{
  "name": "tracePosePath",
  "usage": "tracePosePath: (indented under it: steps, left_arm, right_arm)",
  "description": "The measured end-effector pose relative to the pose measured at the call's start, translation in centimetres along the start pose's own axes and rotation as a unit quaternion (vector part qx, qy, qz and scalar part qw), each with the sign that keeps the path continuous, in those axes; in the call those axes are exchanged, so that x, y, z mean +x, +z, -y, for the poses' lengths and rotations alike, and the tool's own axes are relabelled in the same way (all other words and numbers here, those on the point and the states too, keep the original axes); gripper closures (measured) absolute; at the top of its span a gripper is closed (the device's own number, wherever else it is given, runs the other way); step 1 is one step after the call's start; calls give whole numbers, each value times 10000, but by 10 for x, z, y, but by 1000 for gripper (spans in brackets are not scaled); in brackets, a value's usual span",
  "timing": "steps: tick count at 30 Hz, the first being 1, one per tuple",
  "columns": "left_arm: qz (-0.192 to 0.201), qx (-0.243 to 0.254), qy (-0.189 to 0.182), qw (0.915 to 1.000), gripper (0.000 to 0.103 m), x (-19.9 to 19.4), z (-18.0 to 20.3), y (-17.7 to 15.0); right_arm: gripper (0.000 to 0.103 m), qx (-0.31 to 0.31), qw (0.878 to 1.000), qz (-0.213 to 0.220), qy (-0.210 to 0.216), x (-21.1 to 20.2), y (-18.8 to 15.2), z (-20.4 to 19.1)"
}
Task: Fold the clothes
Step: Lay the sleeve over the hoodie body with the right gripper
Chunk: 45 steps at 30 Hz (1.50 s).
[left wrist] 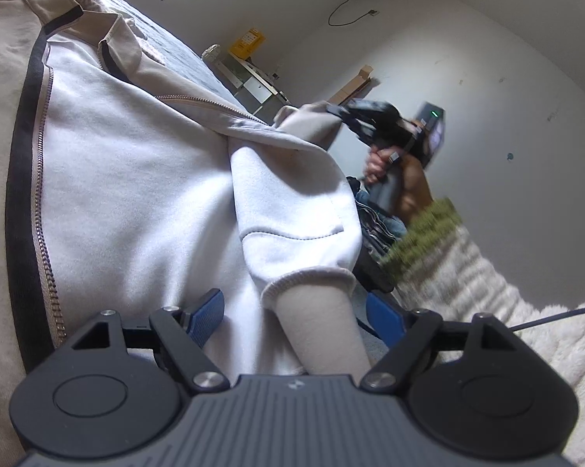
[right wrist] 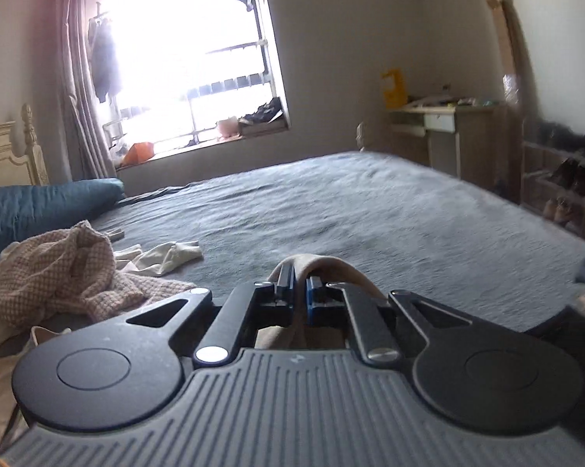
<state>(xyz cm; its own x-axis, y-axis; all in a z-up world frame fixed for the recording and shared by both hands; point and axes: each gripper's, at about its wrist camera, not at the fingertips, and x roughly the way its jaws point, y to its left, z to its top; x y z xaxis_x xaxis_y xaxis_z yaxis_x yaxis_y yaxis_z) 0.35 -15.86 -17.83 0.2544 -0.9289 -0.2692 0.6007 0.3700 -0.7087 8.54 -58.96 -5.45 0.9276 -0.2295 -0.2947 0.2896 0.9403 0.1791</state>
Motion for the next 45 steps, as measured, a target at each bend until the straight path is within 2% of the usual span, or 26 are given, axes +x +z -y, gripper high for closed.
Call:
tracePosePath:
  steps: [4,7,10,13,15,16,17,20,22,25,27,29,31,33,38,40,42,45]
  left_arm:
    - [8,-35,-26,10000,22,-3,-3,-2]
    - [-10,-39,8,10000,22,-2,-3,-2]
    - [-37,-30,76,10000,22,-1,0,1]
    - [-32,-103,152,9998,22,7,5,7]
    - [-20,-197,205,9996,22,7,5,9]
    - [-16,-241,241,9994,22,6,6,10]
    - [-16,-275,313,9991,22,6,7,11]
    - [42,-268,559,9981,21,-1,18,15]
    - [86,-158,658,9977,20,-9,28,13]
    - [135,-54,813,9966,20,-17,43,11]
    - [190,-2,941,9954,20,-26,50,8]
    - [252,80,1084,9938,20,-35,57,5]
    - [321,175,1187,9923,21,-46,66,1]
    - [379,266,1291,9906,21,-54,72,-2]
    - [403,771,1384,9865,23,-69,93,-13]
    - [313,1225,1403,9820,23,-67,107,-22]
    - [183,1723,1476,9738,23,-64,122,-33]
    - [76,2290,1559,9608,23,-58,135,-49]
  right_arm:
    - [99,219,9991,118,-345,-35,-22,26]
    - [99,612,9960,-144,-632,-43,-49,50]
    - [94,951,9886,-847,-809,-28,-72,69]
    - [83,1343,9800,-1337,-606,-32,-76,82]
    - [69,1307,9802,-1421,-452,-52,-69,79]
    - [57,1231,9811,-1431,-422,-65,-66,77]
    - [53,1049,9837,-1402,-399,-84,-63,74]
    - [52,450,9899,-1308,-299,-141,-57,61]
    - [52,138,9924,-1220,-16,-181,-60,43]
    - [52,44,9893,-1221,798,-221,-80,12]
    - [52,197,9824,-1256,1371,-237,-97,-6]
    - [53,612,9673,-1469,1977,-237,-119,-21]
    - [53,1187,9449,-1740,2504,-229,-141,-33]
    - [53,1740,9207,-2018,2851,-216,-161,-42]
    - [53,2475,8986,-2394,2720,-196,-190,-53]
    - [53,2517,9033,-2462,2450,-189,-195,-54]
    - [53,2478,9072,-2540,2260,-181,-197,-58]
    - [53,2501,9067,-2631,2147,-165,-198,-65]
